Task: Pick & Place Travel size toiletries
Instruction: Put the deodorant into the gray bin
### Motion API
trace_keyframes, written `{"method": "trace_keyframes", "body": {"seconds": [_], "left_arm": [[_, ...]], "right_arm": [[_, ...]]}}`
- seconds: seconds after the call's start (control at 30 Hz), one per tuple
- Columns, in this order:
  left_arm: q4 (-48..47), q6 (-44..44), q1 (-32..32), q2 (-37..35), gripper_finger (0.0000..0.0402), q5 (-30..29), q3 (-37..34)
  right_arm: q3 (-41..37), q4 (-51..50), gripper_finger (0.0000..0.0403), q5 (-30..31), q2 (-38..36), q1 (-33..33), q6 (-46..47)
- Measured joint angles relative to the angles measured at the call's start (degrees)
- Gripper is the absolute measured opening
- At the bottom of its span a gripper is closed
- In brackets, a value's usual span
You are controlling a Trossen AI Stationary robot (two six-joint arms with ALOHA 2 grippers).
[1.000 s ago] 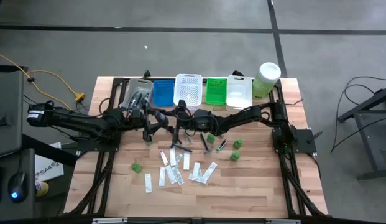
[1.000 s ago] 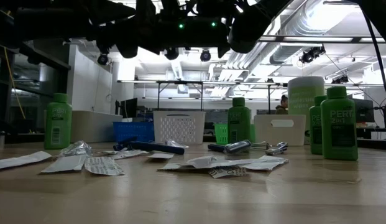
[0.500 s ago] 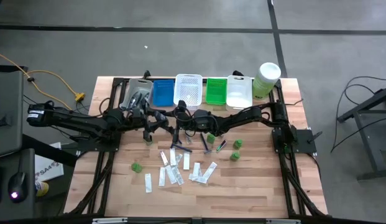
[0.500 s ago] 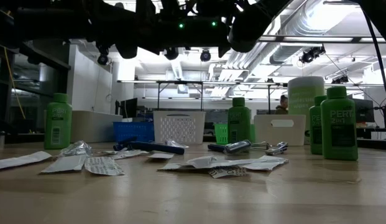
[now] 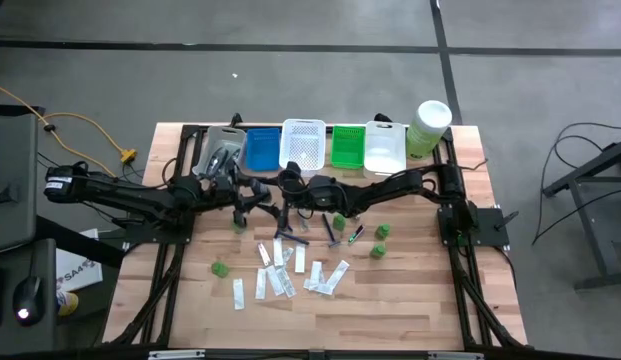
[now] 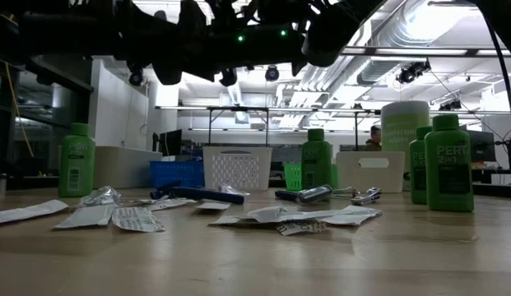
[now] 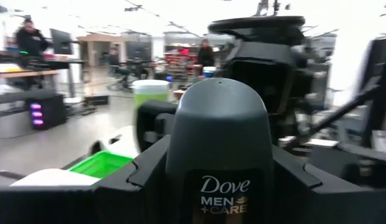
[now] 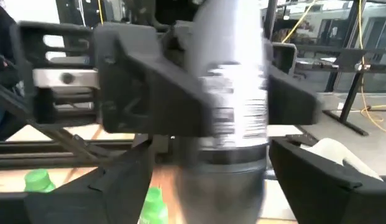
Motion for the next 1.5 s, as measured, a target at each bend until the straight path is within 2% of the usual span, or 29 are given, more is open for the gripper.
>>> {"method": "trace_keyframes", "body": {"seconds": [0.2, 0.27, 0.4, 0.53, 0.6, 0.7, 0.93, 1.07, 1.2, 1.37, 1.5], "left_arm": [[-0.1, 2.9, 0.0, -0.2, 0.0187, -7.3, 0.0], [-0.2, 4.5, 0.0, -0.2, 0.0187, -13.3, 0.0], [-2.3, 6.2, 0.0, -0.2, 0.0187, -29.5, 0.0], [-3.0, 7.9, 0.1, -0.3, 0.0187, -43.0, 0.0], [-3.6, 7.8, 1.1, -0.3, 0.0187, -47.2, 0.0], [-5.7, 5.9, 4.1, -0.3, 0.0187, -49.6, 0.0], [-16.6, -5.2, 13.7, -0.3, 0.0187, -49.8, 0.0], [-25.8, -15.4, 19.5, -0.3, 0.0187, -45.7, 0.0], [-32.7, -23.5, 26.0, -0.2, 0.0187, -37.8, 0.0], [-36.8, -28.3, 33.8, -0.2, 0.0188, -24.0, 0.0], [-39.9, -30.3, 38.2, -0.2, 0.0232, -16.1, 0.2]], "right_arm": [[0.1, -12.3, 0.032, 0.9, -4.2, -0.1, 1.1], [0.1, -16.5, 0.0317, 1.5, -5.8, -0.1, 2.0], [0.0, -24.3, 0.0314, 4.6, -8.4, 0.1, 2.6], [0.0, -27.9, 0.0314, 6.3, -10.4, -0.1, 2.4], [0.0, -29.0, 0.0314, 6.4, -10.9, -0.1, 2.2], [0.0, -29.1, 0.0314, 6.3, -10.9, 0.0, 1.7], [0.0, -29.4, 0.0314, 6.3, -10.8, -0.3, 1.4], [0.0, -29.2, 0.0314, 6.3, -10.8, -0.7, 1.4], [0.0, -29.2, 0.0314, 6.3, -10.8, -1.2, 1.4], [0.0, -29.2, 0.0314, 6.2, -10.8, -1.7, 1.4], [0.0, -29.4, 0.0314, 6.1, -10.8, -1.8, 1.5]]}}
